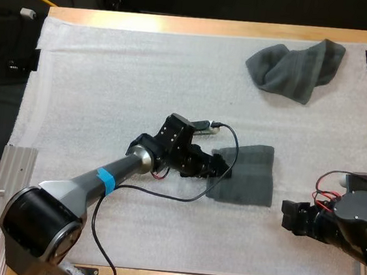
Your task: Pick towel from pile, fold and stack
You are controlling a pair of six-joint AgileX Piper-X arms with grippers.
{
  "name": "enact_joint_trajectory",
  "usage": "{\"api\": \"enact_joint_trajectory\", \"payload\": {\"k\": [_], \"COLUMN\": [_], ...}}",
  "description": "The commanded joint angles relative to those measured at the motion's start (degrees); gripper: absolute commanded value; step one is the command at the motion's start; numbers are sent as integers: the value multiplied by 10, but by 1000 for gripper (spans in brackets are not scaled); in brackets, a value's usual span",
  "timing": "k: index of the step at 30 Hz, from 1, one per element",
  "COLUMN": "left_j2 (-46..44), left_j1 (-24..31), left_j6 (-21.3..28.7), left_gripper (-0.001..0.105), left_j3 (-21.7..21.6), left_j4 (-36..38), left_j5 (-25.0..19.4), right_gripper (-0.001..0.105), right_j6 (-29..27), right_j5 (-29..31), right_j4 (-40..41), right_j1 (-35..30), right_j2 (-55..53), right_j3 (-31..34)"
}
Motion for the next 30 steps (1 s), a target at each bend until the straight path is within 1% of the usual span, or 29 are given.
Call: {"api": "enact_joint_trajectory", "payload": {"k": [1,6,8,13,15,16,18,20,21,22,23,24,26,27,29,30], "left_j2": [8,19,29,53,62,64,64,64,64,64,64,64,64,64,64,64], "left_j1": [-4,-24,-41,-66,-68,-68,-68,-68,-68,-68,-68,-68,-62,-60,-42,-34], "left_j6": [-14,-27,-39,-39,-39,-39,-38,-35,-32,-24,-10,-1,41,51,108,125], "left_gripper": [72,71,71,70,68,64,53,29,24,10,0,0,0,0,0,0], "left_j3": [-3,-20,-36,-79,-94,-100,-100,-100,-100,-100,-100,-100,-103,-105,-114,-117], "left_j4": [3,3,15,50,65,71,73,77,79,82,87,90,121,132,193,217], "left_j5": [12,12,11,11,11,12,11,10,9,7,6,1,-13,-16,-48,-64], "right_gripper": [63,63,63,63,63,63,63,63,63,63,63,63,63,63,63,63], "right_j6": [-7,-7,-7,-7,-7,-7,-7,-7,-7,-7,-7,-7,-7,-7,-7,-7], "right_j5": [8,8,8,8,8,8,8,8,8,8,8,8,8,8,8,8], "right_j4": [3,3,3,3,3,3,3,3,3,3,3,3,3,3,3,3], "right_j1": [0,0,0,0,0,0,0,0,0,0,0,0,0,0,0,0], "right_j2": [-1,-1,-1,-1,-1,-1,-1,-1,-1,-1,-1,-1,-1,-1,-1,-1], "right_j3": [-3,-3,-3,-3,-3,-3,-3,-3,-3,-3,-3,-3,-3,-3,-3,-3]}}
